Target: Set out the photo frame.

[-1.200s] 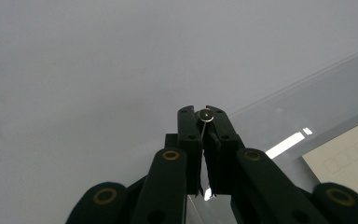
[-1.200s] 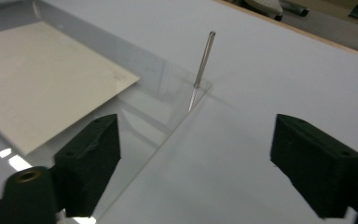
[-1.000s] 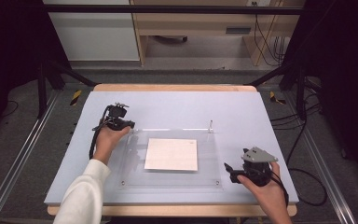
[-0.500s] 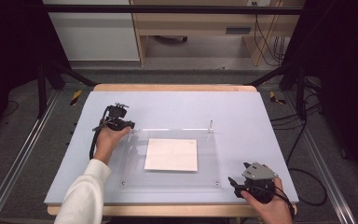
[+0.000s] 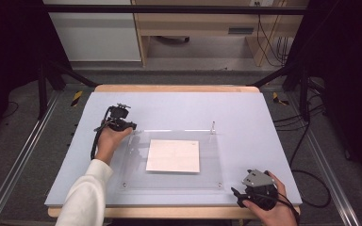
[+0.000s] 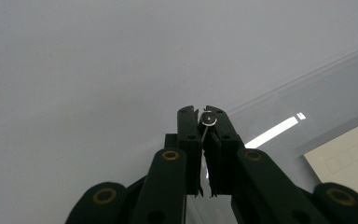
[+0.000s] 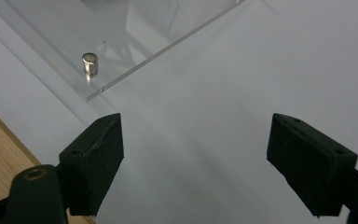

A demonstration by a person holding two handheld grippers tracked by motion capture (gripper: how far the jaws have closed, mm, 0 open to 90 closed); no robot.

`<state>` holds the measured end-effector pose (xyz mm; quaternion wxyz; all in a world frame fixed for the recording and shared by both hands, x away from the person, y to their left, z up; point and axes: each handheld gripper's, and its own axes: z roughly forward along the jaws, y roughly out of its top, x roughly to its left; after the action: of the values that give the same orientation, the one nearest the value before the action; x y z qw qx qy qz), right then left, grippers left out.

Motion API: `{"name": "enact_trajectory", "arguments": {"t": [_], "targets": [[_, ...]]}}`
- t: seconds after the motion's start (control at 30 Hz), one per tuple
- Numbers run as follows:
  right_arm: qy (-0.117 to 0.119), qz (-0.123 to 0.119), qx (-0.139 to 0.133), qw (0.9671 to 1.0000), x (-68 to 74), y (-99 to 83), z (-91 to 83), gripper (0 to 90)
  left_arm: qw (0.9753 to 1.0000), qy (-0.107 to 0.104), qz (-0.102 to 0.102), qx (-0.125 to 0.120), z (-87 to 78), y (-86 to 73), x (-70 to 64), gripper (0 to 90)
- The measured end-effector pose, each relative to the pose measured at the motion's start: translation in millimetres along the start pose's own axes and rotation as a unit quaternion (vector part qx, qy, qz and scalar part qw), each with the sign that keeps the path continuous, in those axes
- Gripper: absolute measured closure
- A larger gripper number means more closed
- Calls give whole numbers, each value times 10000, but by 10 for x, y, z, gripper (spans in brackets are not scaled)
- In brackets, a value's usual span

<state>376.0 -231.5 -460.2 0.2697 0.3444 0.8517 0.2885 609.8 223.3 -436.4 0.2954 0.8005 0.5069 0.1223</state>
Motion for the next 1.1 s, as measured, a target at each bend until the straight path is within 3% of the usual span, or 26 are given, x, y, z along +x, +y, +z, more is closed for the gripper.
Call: {"name": "enact_trajectory", "arguments": {"t": [0.2, 0.57, 1.1], "targets": [[67, -189, 171, 9997, 46, -9, 35, 209, 10000, -23, -22, 15, 11, 7, 6, 846], [245, -509, 184, 9982, 175, 48, 103, 209, 9999, -75, -50, 62, 22, 14, 23, 845], [226, -888, -28, 9958, 294, 156, 212, 215, 9998, -132, -34, 124, 35, 14, 42, 842]]}}
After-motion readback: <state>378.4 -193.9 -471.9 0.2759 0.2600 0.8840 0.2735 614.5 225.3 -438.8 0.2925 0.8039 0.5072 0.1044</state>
